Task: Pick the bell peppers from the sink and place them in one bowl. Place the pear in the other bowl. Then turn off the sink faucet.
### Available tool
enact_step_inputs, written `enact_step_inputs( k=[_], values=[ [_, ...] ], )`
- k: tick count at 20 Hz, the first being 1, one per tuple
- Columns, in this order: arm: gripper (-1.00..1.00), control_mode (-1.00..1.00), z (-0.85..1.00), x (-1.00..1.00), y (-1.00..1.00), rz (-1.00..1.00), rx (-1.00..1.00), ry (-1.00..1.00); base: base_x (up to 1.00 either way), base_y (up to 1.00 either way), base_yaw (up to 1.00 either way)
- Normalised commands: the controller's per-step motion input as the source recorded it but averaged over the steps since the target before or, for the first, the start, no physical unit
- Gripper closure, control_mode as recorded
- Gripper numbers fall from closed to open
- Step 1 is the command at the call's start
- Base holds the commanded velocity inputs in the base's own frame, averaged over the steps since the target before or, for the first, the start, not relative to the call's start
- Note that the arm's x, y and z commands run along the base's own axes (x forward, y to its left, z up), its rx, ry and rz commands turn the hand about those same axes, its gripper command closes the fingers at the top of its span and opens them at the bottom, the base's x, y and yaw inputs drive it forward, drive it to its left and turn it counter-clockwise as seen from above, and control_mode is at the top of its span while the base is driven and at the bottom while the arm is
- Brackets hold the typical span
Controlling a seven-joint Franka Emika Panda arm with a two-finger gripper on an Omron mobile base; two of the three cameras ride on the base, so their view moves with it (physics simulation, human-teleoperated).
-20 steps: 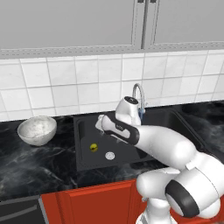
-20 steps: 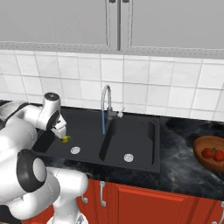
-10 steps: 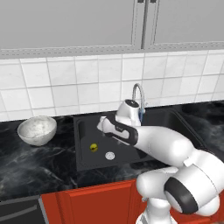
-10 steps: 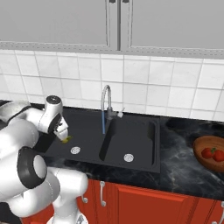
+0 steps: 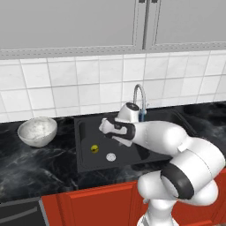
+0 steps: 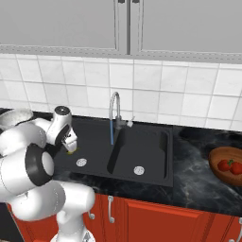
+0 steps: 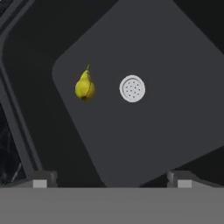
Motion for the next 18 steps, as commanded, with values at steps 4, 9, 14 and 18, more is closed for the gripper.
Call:
enact_step_inputs(
  k=[4,9,14,18],
  values=[
    [-1.0,-1.0,-0.16,0.29,0.0,-0.03,0.0,0.0,0.0,0.0,0.0],
    [-1.0,-1.0,-0.11,0.2,0.0,-0.01,0.0,0.01,0.0,0.0,0.0],
    [-1.0,-1.0,-0.17,0.16,0.06,0.0,0.0,0.0,0.0,0.0,0.0],
    [-1.0,-1.0,-0.24,0.13,0.24,-0.01,0.0,0.0,0.0,0.0,0.0]
  ],
)
